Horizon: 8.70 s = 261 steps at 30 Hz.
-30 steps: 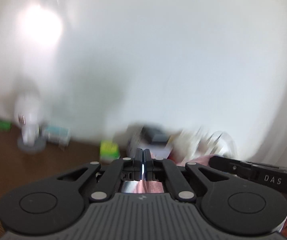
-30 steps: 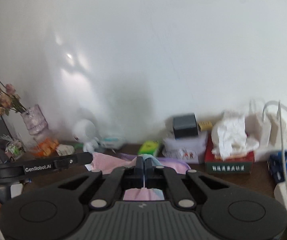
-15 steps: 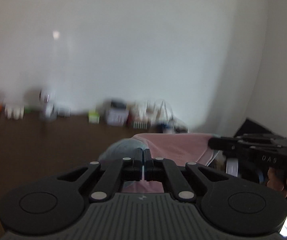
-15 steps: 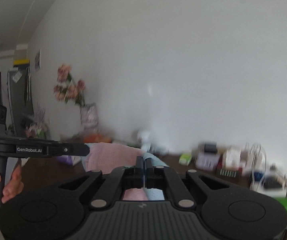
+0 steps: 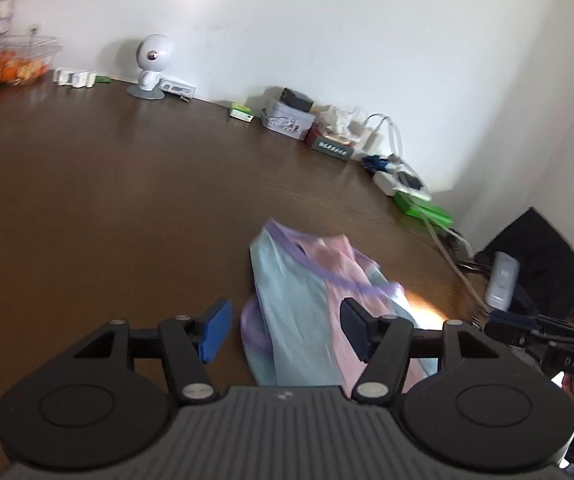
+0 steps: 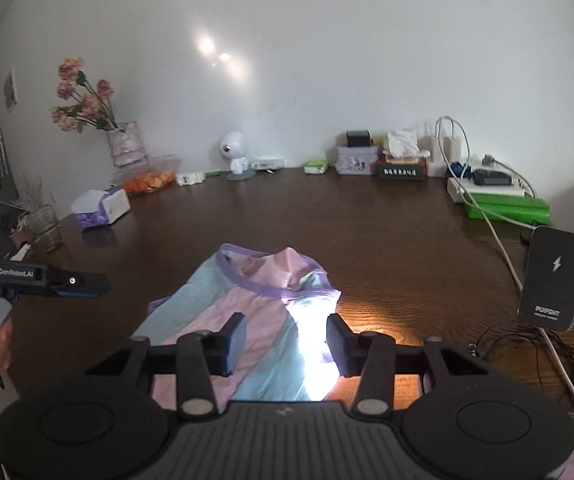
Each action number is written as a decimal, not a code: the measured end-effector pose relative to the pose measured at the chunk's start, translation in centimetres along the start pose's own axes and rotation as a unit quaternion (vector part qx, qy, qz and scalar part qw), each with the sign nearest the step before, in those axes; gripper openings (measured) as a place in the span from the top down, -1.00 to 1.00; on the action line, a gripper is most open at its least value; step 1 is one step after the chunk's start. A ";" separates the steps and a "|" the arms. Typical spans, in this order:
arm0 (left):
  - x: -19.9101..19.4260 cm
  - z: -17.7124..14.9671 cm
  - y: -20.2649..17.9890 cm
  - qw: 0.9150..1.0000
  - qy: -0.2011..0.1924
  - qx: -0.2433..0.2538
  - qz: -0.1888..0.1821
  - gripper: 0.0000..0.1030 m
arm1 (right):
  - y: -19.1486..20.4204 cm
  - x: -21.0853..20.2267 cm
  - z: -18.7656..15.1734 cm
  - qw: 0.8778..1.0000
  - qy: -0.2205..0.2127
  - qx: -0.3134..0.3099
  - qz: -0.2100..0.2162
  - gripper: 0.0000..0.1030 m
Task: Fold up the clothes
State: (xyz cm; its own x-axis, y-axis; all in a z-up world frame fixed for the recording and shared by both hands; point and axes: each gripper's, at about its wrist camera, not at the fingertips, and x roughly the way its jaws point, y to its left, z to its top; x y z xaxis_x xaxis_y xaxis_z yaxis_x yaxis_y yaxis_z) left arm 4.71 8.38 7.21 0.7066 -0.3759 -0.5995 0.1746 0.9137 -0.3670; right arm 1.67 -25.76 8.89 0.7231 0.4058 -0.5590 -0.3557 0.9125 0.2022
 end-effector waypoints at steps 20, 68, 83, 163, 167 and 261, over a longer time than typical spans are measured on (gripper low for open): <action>13.5 6.4 -1.4 0.994 0.064 0.086 0.026 0.93 | -1.5 16.6 5.0 0.992 0.093 -0.087 -0.004 0.70; -4.4 -16.3 -13.5 0.925 -0.039 0.347 0.150 0.77 | 12.9 -10.1 -9.0 0.964 -0.140 -0.200 -0.109 0.93; -7.1 -13.8 -11.8 0.945 -0.106 0.258 0.171 0.89 | 14.5 -3.9 -11.6 0.962 -0.070 -0.247 -0.096 0.33; -7.2 -16.0 -13.8 0.867 -0.190 0.350 0.299 0.73 | 13.9 -5.0 -10.7 0.931 -0.103 -0.259 -0.235 0.98; -10.3 -12.3 -15.9 0.856 -0.243 0.354 0.286 0.87 | 15.5 -8.5 -7.5 0.895 -0.190 -0.303 -0.266 0.98; -0.8 1.8 1.0 0.990 -0.035 0.082 0.107 -0.45 | 0.4 2.4 2.8 0.993 0.019 -0.095 -0.068 0.27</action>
State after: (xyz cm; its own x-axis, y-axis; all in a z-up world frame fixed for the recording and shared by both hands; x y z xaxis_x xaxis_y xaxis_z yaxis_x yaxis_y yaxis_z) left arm 5.58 9.85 8.57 0.7839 -0.1654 -0.5985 0.1209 0.9861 -0.1141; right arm 4.93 -24.24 9.85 0.7504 0.2747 -0.6012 -0.3648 0.9306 -0.0302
